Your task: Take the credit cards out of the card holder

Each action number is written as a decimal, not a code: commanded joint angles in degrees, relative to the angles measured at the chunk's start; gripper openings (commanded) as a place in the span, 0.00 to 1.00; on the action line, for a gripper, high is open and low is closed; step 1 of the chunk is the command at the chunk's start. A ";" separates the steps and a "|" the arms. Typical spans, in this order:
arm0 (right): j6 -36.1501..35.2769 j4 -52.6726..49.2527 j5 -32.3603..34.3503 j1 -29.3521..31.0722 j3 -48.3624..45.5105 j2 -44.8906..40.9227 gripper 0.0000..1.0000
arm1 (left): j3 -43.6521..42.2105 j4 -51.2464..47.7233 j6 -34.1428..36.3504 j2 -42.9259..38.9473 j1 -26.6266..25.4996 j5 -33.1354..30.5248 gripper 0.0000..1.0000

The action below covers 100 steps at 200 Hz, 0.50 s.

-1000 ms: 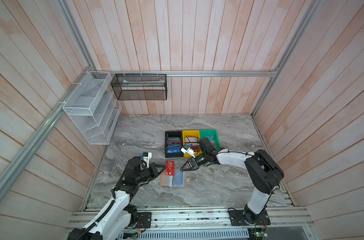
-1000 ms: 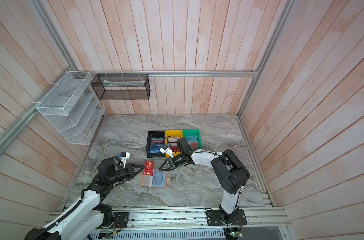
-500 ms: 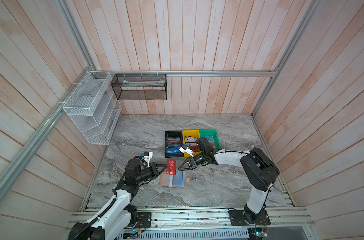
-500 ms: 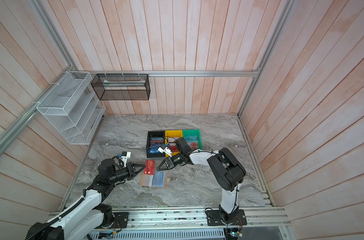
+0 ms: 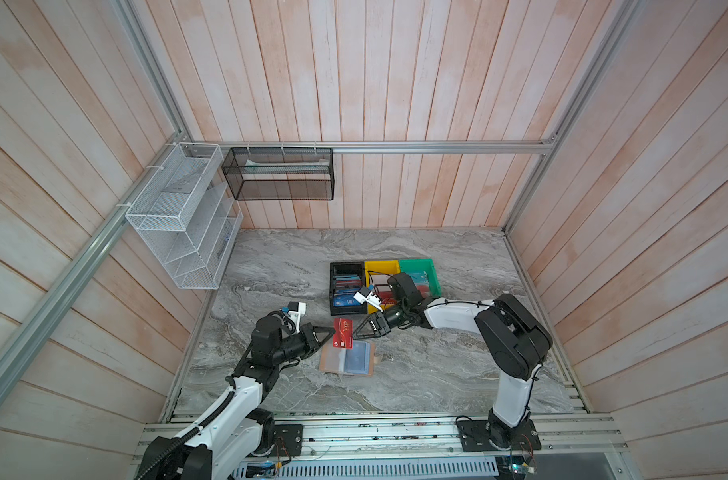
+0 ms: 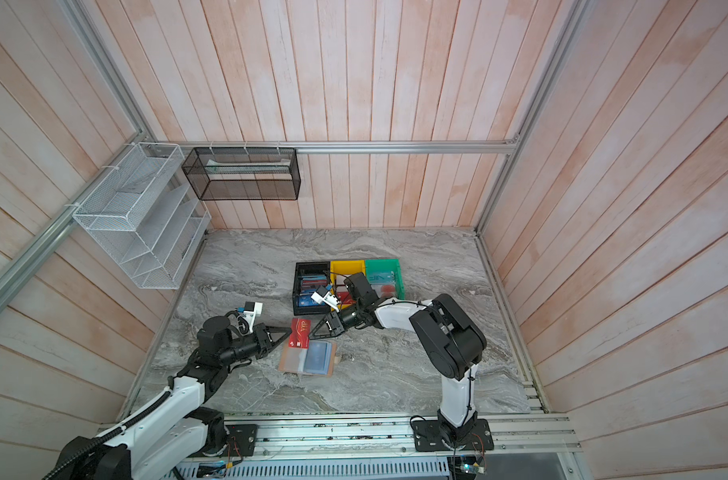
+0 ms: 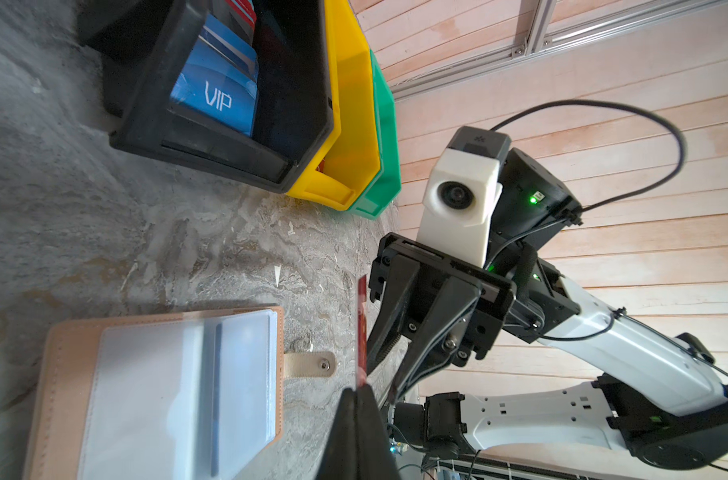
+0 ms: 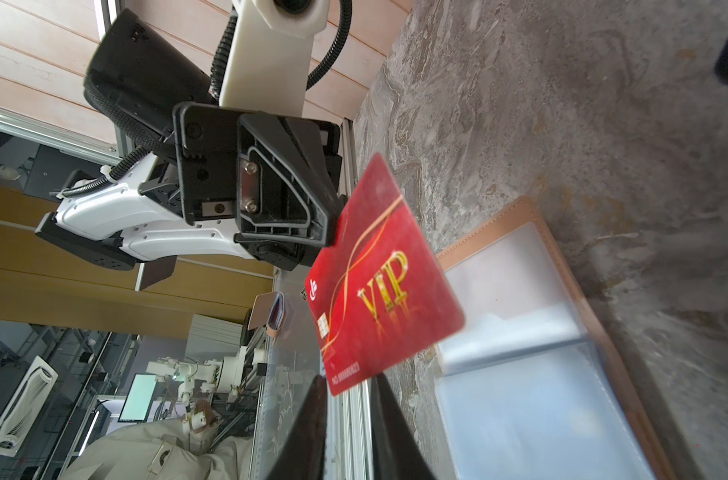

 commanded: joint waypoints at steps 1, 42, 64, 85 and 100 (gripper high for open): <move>1.09 3.69 -2.01 1.23 2.02 1.40 0.20 | -0.66 1.78 0.39 0.69 -1.28 0.73 0.00; 2.12 5.27 -1.89 1.47 1.93 2.21 0.20 | -0.64 1.86 0.39 0.65 -1.64 0.58 0.00; 2.50 6.07 -1.72 1.50 1.99 2.44 0.20 | -0.49 1.95 0.39 0.87 -1.76 0.66 0.00; 1.94 5.16 -1.71 1.39 2.29 2.74 0.20 | -0.49 1.52 0.39 0.58 -1.81 0.57 0.00; 1.67 4.94 -1.68 1.22 1.91 2.61 0.20 | -0.55 1.27 0.39 0.33 -1.81 0.58 0.00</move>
